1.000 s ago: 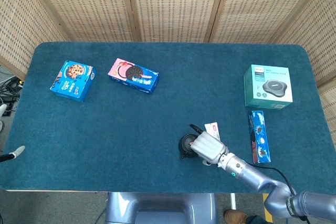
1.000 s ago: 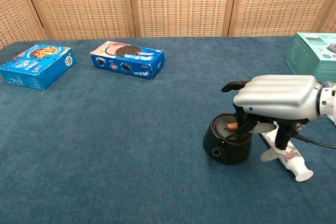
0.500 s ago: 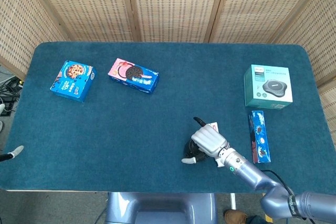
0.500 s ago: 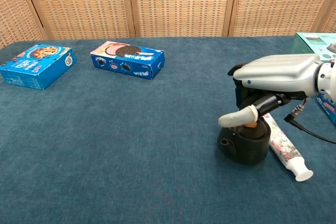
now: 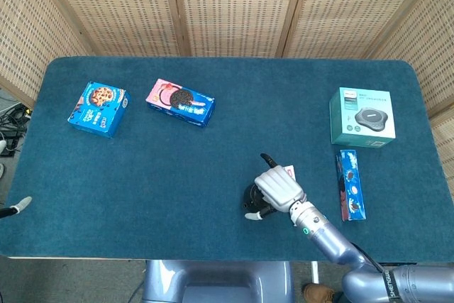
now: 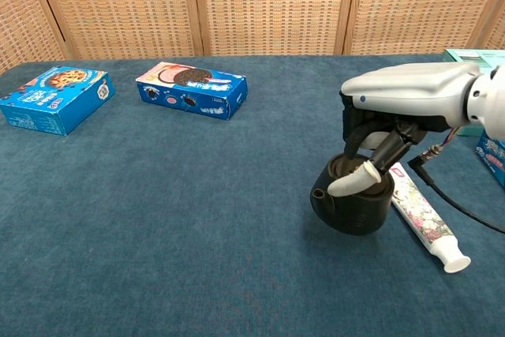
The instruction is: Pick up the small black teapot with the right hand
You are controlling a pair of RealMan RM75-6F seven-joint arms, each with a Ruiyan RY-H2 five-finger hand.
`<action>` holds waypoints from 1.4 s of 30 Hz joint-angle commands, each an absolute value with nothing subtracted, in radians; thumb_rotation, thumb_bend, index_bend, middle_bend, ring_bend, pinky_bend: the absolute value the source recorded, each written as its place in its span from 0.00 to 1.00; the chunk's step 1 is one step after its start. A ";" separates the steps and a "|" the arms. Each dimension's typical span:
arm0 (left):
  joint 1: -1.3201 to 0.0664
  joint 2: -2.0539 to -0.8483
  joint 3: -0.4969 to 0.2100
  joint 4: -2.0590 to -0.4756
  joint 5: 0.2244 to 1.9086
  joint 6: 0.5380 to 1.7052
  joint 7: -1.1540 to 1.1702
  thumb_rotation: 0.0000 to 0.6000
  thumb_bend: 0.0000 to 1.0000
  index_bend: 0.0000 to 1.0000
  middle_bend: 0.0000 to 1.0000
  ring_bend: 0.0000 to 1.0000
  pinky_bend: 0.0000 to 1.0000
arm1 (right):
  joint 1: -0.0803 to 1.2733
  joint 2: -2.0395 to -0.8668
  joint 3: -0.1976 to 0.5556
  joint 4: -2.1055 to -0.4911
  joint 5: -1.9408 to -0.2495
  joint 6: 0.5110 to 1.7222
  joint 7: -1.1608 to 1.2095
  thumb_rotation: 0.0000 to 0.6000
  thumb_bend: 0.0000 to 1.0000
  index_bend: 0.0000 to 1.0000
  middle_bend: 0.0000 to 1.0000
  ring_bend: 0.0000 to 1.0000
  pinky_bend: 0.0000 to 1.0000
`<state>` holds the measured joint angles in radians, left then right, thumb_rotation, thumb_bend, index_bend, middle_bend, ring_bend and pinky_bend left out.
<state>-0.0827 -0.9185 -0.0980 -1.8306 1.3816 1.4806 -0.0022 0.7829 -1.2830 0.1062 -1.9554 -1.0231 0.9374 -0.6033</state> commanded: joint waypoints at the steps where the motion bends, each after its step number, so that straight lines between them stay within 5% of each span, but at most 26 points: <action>1: -0.083 -0.919 -0.098 -1.831 1.382 1.481 -0.002 1.00 0.00 0.00 0.00 0.00 0.00 | 0.788 -1.286 0.106 -1.968 -1.005 0.945 -0.606 0.64 0.44 1.00 1.00 0.93 0.00; 13: -0.080 -0.917 -0.099 -1.831 1.384 1.487 -0.007 1.00 0.00 0.00 0.00 0.00 0.00 | 0.799 -1.288 0.092 -1.978 -1.007 0.974 -0.613 0.85 0.66 1.00 1.00 0.93 0.00; 20: -0.080 -0.917 -0.099 -1.831 1.384 1.487 -0.006 1.00 0.00 0.00 0.00 0.00 0.00 | 0.798 -1.293 0.085 -1.972 -1.019 0.992 -0.610 0.99 0.70 1.00 1.00 0.93 0.01; 23: -0.080 -0.917 -0.099 -1.831 1.384 1.487 -0.007 1.00 0.00 0.00 0.00 0.00 0.00 | 0.791 -1.302 0.085 -1.968 -1.028 1.014 -0.607 1.00 0.70 1.00 1.00 0.93 0.12; 27: -0.079 -0.916 -0.099 -1.831 1.386 1.488 -0.008 1.00 0.00 0.00 0.00 0.00 0.00 | 0.785 -1.310 0.087 -1.969 -1.027 1.032 -0.600 1.00 0.69 1.00 1.00 0.94 0.52; 31: -0.078 -0.916 -0.099 -1.831 1.387 1.489 -0.009 1.00 0.00 0.00 0.00 0.00 0.00 | 0.782 -1.314 0.087 -1.970 -1.020 1.041 -0.601 1.00 0.70 1.00 1.00 0.94 0.76; 42: -0.078 -0.915 -0.099 -1.831 1.388 1.489 -0.014 1.00 0.00 0.00 0.00 0.00 0.00 | 0.782 -1.320 0.085 -1.966 -1.022 1.054 -0.612 1.00 0.71 1.00 1.00 0.95 0.83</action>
<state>-0.0780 -0.9147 -0.0992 -1.8307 1.3878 1.4890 -0.0137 0.7820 -1.3197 0.0848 -1.9663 -1.0217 1.0542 -0.6116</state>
